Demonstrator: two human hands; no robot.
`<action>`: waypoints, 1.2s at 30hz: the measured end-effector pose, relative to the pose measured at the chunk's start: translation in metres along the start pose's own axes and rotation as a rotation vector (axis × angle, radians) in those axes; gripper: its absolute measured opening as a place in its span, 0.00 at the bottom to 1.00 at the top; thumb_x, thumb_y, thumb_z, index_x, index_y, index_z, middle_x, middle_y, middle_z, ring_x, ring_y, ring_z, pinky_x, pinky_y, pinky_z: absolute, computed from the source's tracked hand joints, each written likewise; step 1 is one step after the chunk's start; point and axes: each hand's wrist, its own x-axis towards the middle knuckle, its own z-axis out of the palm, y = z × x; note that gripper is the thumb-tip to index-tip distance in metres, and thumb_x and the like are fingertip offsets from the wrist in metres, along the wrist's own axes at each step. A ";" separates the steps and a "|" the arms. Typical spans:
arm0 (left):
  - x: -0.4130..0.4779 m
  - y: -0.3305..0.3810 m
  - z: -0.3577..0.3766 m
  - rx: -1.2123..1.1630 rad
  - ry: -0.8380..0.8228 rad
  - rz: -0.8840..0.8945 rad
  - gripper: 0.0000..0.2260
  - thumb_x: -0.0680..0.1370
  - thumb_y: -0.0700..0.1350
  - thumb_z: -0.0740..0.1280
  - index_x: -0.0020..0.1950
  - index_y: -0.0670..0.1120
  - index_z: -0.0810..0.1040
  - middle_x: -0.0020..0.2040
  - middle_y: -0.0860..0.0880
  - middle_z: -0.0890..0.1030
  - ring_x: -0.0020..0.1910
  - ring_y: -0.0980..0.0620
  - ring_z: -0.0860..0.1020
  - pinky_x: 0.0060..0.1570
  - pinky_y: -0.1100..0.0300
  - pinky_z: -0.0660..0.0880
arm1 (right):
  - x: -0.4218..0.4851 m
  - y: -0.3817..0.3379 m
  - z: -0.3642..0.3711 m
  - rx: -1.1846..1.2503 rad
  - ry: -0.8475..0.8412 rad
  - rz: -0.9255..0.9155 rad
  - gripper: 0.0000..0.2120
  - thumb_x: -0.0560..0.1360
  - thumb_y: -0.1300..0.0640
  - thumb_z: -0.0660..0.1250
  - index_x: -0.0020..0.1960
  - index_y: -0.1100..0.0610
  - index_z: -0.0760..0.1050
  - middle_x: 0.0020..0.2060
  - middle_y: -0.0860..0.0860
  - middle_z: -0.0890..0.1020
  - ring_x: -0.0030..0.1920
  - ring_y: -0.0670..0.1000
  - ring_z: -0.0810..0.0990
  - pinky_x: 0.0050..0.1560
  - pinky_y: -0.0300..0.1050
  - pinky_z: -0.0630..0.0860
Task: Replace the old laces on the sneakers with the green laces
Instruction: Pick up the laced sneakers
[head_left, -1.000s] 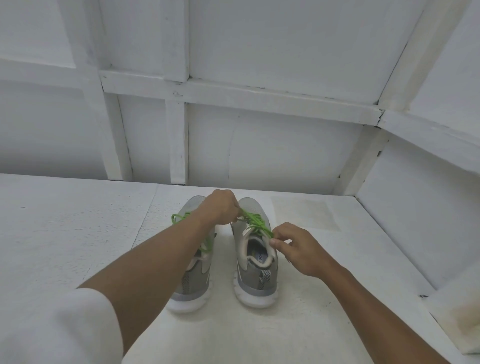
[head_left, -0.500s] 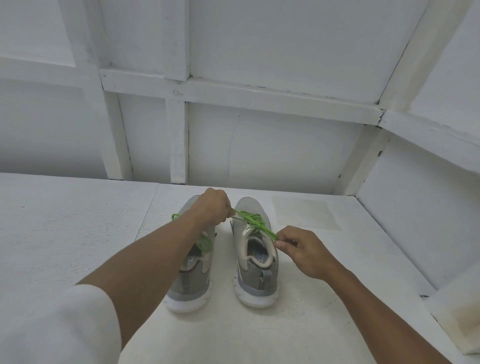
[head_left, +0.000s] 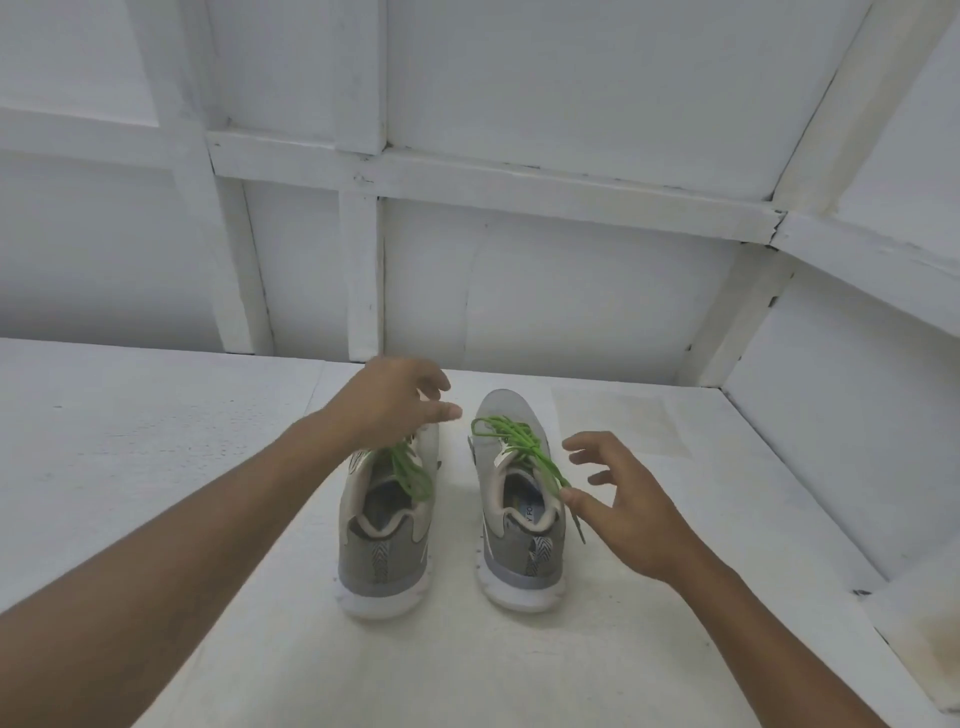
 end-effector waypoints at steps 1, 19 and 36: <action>-0.016 0.002 -0.003 -0.001 0.047 0.022 0.13 0.74 0.57 0.71 0.54 0.52 0.80 0.46 0.58 0.80 0.47 0.56 0.79 0.47 0.61 0.75 | -0.003 -0.009 0.002 -0.016 -0.004 -0.028 0.17 0.75 0.52 0.70 0.60 0.41 0.69 0.57 0.36 0.73 0.60 0.38 0.72 0.57 0.33 0.70; -0.107 0.001 0.045 0.497 -0.168 -0.086 0.15 0.77 0.58 0.62 0.57 0.49 0.70 0.52 0.50 0.74 0.39 0.46 0.65 0.47 0.56 0.61 | -0.007 -0.040 0.057 -0.515 -0.176 -0.095 0.17 0.72 0.42 0.68 0.41 0.50 0.62 0.34 0.46 0.68 0.39 0.51 0.66 0.32 0.33 0.57; -0.105 -0.011 0.058 0.375 -0.054 0.031 0.09 0.76 0.53 0.64 0.49 0.52 0.65 0.48 0.53 0.78 0.50 0.48 0.76 0.51 0.54 0.63 | -0.004 -0.074 0.090 -0.511 -0.103 -0.231 0.24 0.61 0.53 0.77 0.36 0.49 0.59 0.28 0.37 0.53 0.30 0.47 0.61 0.35 0.28 0.47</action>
